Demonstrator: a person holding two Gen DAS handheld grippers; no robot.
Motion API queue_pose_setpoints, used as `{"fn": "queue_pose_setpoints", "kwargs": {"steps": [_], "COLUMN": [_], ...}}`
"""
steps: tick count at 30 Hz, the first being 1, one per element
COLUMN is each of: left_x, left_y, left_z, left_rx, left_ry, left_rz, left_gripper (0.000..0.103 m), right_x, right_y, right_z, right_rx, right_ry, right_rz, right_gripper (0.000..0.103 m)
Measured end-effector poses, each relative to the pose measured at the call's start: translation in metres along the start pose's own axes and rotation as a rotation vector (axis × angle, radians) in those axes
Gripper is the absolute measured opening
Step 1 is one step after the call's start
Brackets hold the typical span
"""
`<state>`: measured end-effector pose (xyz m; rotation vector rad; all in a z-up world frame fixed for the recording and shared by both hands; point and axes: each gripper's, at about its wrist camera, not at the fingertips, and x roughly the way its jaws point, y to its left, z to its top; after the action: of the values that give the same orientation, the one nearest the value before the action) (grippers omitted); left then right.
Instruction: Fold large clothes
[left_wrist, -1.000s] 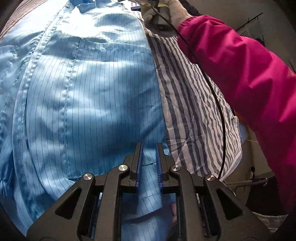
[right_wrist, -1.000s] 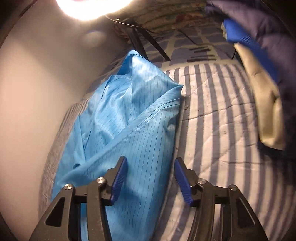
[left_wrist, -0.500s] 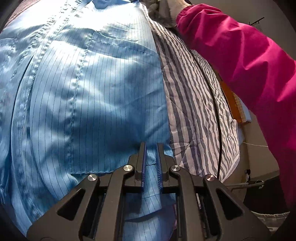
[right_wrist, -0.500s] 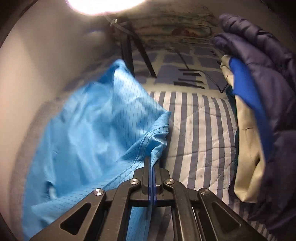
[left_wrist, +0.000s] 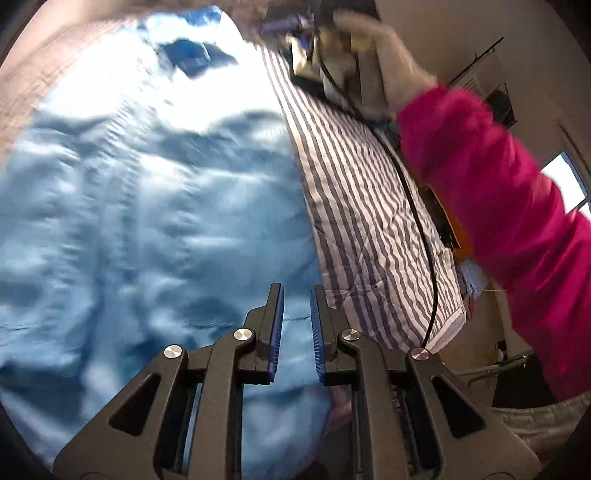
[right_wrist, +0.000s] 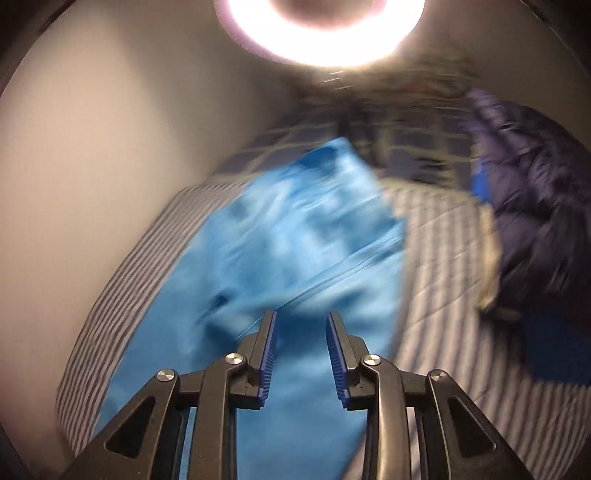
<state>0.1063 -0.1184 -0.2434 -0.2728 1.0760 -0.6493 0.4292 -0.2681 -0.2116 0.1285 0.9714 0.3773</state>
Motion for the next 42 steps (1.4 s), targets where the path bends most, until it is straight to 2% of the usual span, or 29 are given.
{"fn": "queue_pose_setpoints", "kwargs": {"steps": [4, 7, 11, 13, 14, 17, 19, 20, 21, 24, 26, 28, 29, 30, 32, 34, 36, 38, 39, 42], "left_x": [-0.052, -0.087, -0.114, -0.118, -0.120, -0.126, -0.134, -0.134, -0.138, -0.144, -0.145, -0.140, -0.137, -0.131, -0.119, -0.104, -0.090, -0.074, -0.064, -0.039], "left_y": [0.024, 0.046, 0.069, 0.080, 0.084, 0.092, 0.096, 0.098, 0.104, 0.133, 0.153, 0.172, 0.177, 0.181, 0.182, 0.179, 0.181, 0.183, 0.185, 0.201], "left_z": [-0.006, -0.013, -0.017, -0.018, -0.018, -0.018, -0.013, -0.010, -0.005, 0.010, 0.021, 0.038, 0.046, 0.058, 0.079, 0.099, 0.110, 0.114, 0.114, 0.103], "left_rx": [-0.032, -0.080, -0.135, -0.166, -0.180, -0.201, -0.183, -0.172, -0.161, -0.208, -0.254, -0.264, -0.255, -0.239, -0.181, -0.115, -0.090, -0.057, -0.040, -0.073], "left_ry": [-0.072, -0.127, -0.184, -0.189, -0.188, -0.182, -0.174, -0.171, -0.171, -0.144, -0.150, -0.153, -0.157, -0.157, -0.160, -0.165, -0.155, -0.125, -0.101, -0.014], "left_rz": [0.070, 0.135, 0.182, 0.192, 0.192, 0.182, 0.200, 0.212, 0.223, 0.194, 0.195, 0.215, 0.214, 0.222, 0.261, 0.269, 0.269, 0.285, 0.319, 0.352], "left_gripper": [0.012, 0.012, 0.012, 0.012, 0.012, 0.013, 0.030, 0.043, 0.047, 0.047, 0.047, 0.047, 0.041, 0.030, 0.020, 0.019, 0.017, 0.017, 0.017, 0.017], "right_x": [0.026, 0.055, 0.092, 0.109, 0.109, 0.091, 0.059, 0.035, 0.010, -0.053, -0.087, -0.113, -0.125, -0.135, -0.146, -0.149, -0.149, -0.144, -0.140, -0.133], "right_y": [0.044, 0.061, 0.071, 0.069, 0.070, 0.070, 0.069, 0.067, 0.065, 0.059, 0.059, 0.058, 0.058, 0.062, 0.068, 0.074, 0.081, 0.089, 0.093, 0.103], "right_z": [-0.024, -0.032, -0.035, -0.040, -0.040, -0.039, -0.040, -0.045, -0.054, -0.091, -0.122, -0.154, -0.171, -0.188, -0.211, -0.228, -0.244, -0.253, -0.256, -0.267], "right_rx": [-0.085, -0.064, -0.044, -0.010, -0.009, 0.012, 0.028, 0.040, 0.054, 0.068, 0.069, 0.084, 0.094, 0.107, 0.131, 0.139, 0.152, 0.142, 0.133, 0.114], "right_ry": [0.062, 0.099, 0.138, 0.178, 0.169, 0.171, 0.134, 0.110, 0.088, 0.059, 0.048, 0.055, 0.054, 0.048, 0.037, 0.031, 0.044, 0.054, 0.056, 0.074], "right_rz": [-0.007, -0.007, -0.063, -0.075, -0.083, -0.094, -0.068, -0.035, 0.000, 0.054, 0.054, 0.055, 0.053, 0.049, 0.045, 0.037, 0.027, 0.010, 0.002, 0.007], "right_gripper": [0.027, 0.027, 0.027, 0.028, 0.028, 0.028, 0.028, 0.030, 0.033, 0.039, 0.039, 0.034, 0.032, 0.030, 0.028, 0.027, 0.027, 0.027, 0.027, 0.027]}}
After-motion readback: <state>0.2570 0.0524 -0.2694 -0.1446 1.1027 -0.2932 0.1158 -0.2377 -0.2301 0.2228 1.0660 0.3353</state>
